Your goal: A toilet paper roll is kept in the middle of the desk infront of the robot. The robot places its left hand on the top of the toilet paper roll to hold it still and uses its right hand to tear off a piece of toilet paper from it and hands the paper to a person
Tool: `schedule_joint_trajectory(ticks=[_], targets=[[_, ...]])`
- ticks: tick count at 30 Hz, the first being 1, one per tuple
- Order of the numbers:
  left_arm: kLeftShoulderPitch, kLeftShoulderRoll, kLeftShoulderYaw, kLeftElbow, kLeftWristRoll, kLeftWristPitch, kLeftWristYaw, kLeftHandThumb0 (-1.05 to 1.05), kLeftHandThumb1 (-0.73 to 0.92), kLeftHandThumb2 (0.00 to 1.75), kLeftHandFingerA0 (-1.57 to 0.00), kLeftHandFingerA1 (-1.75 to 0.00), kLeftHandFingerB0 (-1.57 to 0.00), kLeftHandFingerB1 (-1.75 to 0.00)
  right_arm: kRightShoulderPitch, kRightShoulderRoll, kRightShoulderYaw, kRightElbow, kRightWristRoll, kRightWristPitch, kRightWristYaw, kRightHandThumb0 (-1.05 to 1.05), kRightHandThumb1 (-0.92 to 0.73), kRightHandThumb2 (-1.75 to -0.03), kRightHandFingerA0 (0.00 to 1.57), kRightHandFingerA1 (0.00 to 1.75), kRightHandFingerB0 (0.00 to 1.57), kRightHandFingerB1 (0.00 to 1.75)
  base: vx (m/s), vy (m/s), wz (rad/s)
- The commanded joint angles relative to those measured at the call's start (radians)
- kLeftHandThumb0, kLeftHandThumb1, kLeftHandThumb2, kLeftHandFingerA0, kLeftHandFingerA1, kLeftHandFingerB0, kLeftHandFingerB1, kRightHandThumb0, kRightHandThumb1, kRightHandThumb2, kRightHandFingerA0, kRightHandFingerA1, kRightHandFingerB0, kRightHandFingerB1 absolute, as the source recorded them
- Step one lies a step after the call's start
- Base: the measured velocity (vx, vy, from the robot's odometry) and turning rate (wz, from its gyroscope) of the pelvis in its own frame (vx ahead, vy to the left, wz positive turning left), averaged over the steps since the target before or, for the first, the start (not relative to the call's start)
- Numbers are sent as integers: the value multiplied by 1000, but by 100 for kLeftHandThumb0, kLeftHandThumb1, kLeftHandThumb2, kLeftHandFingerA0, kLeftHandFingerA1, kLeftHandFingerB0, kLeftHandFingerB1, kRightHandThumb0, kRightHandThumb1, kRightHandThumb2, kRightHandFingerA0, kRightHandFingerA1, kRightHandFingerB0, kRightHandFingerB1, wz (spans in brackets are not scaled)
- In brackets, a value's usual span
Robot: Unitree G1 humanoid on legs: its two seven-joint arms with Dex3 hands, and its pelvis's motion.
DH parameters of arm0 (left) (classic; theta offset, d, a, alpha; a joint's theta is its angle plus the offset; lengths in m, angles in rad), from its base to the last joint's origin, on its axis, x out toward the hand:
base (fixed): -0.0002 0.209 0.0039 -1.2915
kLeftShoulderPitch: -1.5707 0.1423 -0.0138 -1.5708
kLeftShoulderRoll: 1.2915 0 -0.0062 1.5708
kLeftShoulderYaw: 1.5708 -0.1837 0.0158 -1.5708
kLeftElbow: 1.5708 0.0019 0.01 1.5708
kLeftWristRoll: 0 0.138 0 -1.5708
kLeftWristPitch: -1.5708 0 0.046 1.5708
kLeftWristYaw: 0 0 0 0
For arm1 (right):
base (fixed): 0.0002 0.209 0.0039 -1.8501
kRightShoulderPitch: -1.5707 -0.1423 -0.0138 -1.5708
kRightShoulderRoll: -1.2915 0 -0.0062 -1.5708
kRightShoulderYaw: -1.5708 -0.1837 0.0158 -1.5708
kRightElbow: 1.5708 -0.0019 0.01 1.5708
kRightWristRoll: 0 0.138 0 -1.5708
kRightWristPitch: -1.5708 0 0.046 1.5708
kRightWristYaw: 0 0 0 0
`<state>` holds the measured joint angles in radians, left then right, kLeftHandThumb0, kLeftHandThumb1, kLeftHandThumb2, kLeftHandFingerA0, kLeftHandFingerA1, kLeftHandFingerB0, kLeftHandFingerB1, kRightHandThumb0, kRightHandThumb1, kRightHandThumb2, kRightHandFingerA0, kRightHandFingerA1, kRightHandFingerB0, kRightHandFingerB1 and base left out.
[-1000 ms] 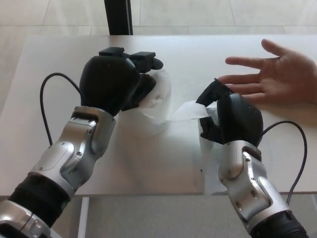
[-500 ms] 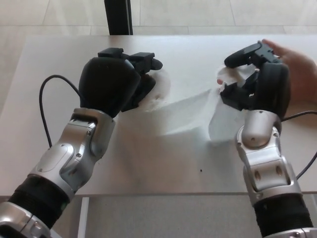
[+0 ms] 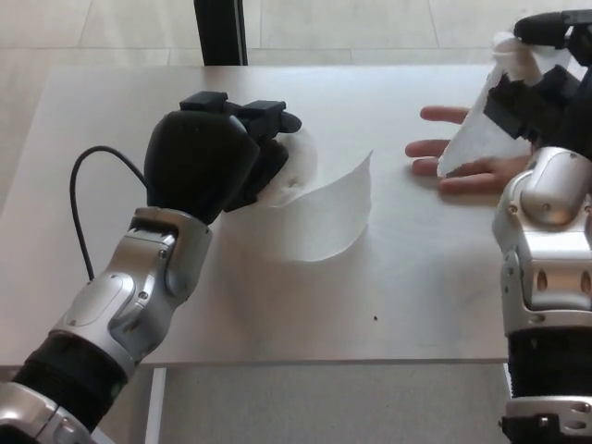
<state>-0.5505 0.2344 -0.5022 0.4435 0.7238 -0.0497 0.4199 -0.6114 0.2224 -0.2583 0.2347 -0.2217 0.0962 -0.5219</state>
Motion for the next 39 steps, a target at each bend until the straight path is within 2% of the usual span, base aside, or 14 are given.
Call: schedule_joint_trajectory(ticks=[1, 3, 14, 18, 21, 23, 25, 27, 28, 32, 34, 37, 38, 39], targets=[[101, 18, -24, 59, 13, 1, -48, -43, 76, 63, -60, -53, -69, -49, -106, -20, -59, -51, 179, -39, 45, -12, -40, -140, 99, 175, 79, 155, 0, 0, 0], [105, 21, -25, 50, 14, 1, -58, -43, 77, 62, -59, -53, -69, -49, -79, -100, -7, -35, 128, -71, 135, -9, -49, -133, 98, 175, 68, 170, 0, 0, 0], [91, 44, 56, -57, -1, -52, 42, -45, 72, 62, -42, -62, -68, -50, 31, -513, 153, 205, 39, -201, 467, -15, -52, -113, 91, 164, 82, 143, 0, 0, 0], [41, 35, 100, -120, 14, -47, 93, -48, 75, 64, -33, -77, -67, -55, 26, -607, 209, 369, 1, -311, 497, -13, -47, -116, 104, 129, 101, 116, 0, 0, 0], [35, 15, 122, -215, 13, -29, 70, -49, 76, 64, -27, -83, -65, -57, 30, -660, 289, 440, -67, -352, 478, -21, -47, -119, 100, 145, 92, 128, 0, 0, 0], [45, 6, 130, -241, 6, -44, 74, -48, 75, 65, -27, -84, -63, -57, 27, -681, 337, 466, -103, -357, 447, -20, -48, -116, 98, 149, 87, 132, 0, 0, 0], [58, -9, 138, -287, 0, -42, 63, -49, 79, 65, -24, -81, -58, -57, 21, -707, 394, 505, -161, -401, 386, -22, -74, -72, 92, 169, 69, 143, 0, 0, 0], [64, -15, 141, -314, -1, -35, 45, -49, 79, 65, -24, -81, -58, -57, 15, -719, 418, 524, -162, -408, 375, -22, -74, -72, 92, 169, 69, 143, 0, 0, 0], [79, -44, 146, -406, -24, -40, 31, -45, 76, 67, -27, -78, -60, -60, -14, -716, 436, 581, -167, -463, 357, -16, -61, -99, 80, 175, 67, 162, 0, 0, 0], [120, -103, 141, -578, -43, -41, 7, -47, 73, 71, -29, -84, -59, -67, -89, -701, 466, 662, -157, -478, 353, -20, -73, -89, 77, 175, 65, 160, 0, 0, 0], [150, -134, 133, -665, -59, -31, -18, -47, 73, 72, -29, -85, -60, -70, -120, -697, 474, 685, -150, -487, 355, -24, -81, -66, 74, 165, 62, 145, 0, 0, 0], [177, -152, 124, -734, -48, -22, -40, -48, 75, 72, -29, -87, -61, -71, -143, -698, 492, 691, -159, -466, 349, -24, -79, -68, 72, 148, 69, 119, 0, 0, 0], [210, -167, 113, -798, -55, -10, -60, -50, 77, 68, -28, -87, -60, -72, -167, -690, 505, 698, -174, -449, 330, -25, -80, -63, 78, 105, 79, 76, 0, 0, 0], [228, -173, 109, -822, -59, -12, -63, -49, 76, 68, -29, -86, -61, -71, -179, -681, 503, 713, -165, -459, 324, -21, -78, -68, 78, 130, 78, 98, 0, 0, 0]])
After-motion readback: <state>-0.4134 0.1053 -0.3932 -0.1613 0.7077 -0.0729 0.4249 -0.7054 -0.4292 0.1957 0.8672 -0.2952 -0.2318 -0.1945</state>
